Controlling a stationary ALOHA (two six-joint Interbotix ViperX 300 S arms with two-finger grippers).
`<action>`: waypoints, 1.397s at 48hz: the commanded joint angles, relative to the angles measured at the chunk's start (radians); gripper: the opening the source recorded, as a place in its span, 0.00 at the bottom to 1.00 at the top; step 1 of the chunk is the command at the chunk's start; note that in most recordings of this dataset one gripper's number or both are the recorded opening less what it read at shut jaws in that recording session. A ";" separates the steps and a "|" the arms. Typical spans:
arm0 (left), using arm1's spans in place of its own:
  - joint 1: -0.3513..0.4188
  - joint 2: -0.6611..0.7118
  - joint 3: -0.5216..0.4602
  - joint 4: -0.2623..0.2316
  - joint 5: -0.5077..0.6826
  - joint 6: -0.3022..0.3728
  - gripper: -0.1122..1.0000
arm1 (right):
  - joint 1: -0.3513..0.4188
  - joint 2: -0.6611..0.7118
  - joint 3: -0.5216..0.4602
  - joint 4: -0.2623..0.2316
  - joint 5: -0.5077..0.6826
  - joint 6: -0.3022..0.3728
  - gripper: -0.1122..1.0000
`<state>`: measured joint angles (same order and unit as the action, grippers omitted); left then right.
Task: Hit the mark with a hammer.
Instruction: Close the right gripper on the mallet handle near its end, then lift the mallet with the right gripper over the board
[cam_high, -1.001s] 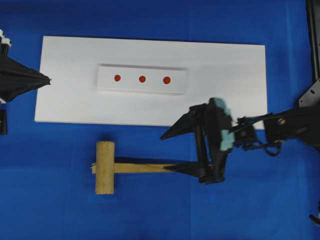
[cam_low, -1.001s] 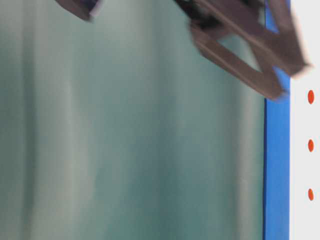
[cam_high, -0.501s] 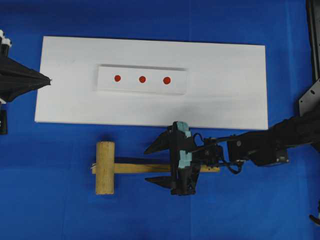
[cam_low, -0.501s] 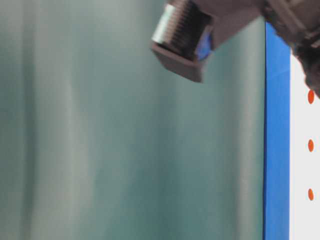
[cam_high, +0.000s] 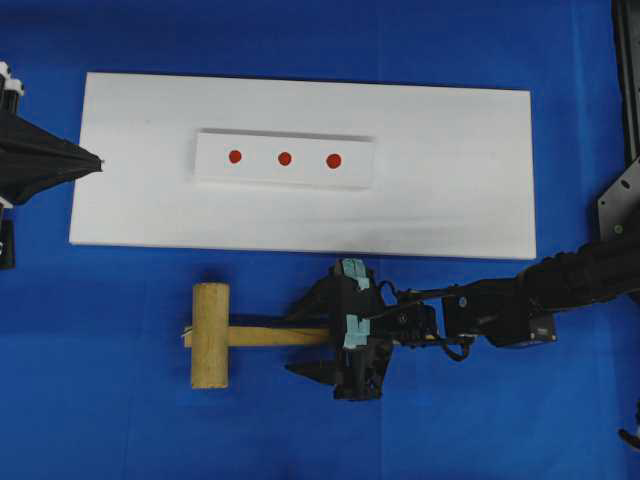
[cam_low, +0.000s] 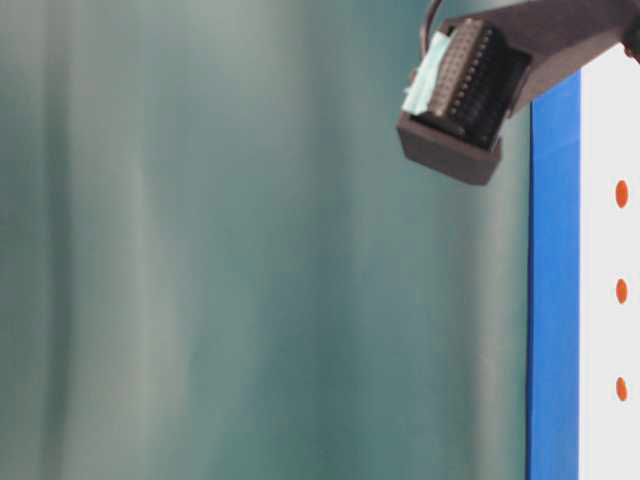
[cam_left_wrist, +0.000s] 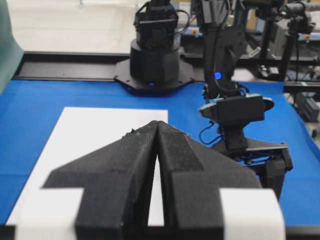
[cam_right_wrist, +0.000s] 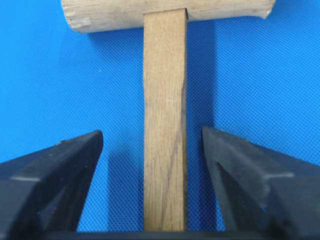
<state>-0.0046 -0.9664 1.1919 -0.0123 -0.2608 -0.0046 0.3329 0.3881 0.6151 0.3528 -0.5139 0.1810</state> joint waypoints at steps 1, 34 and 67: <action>0.002 0.008 -0.009 -0.002 -0.005 -0.002 0.10 | 0.000 -0.014 -0.008 0.003 -0.003 -0.009 0.63; 0.002 0.003 -0.009 -0.002 -0.005 -0.006 0.10 | -0.020 -0.284 0.035 0.003 0.080 -0.103 0.19; 0.002 0.008 -0.009 -0.003 -0.005 -0.023 0.10 | -0.144 -0.465 0.034 -0.002 0.222 -0.256 0.19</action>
<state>-0.0046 -0.9679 1.1919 -0.0138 -0.2608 -0.0261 0.2286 -0.0414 0.6627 0.3543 -0.2930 -0.0583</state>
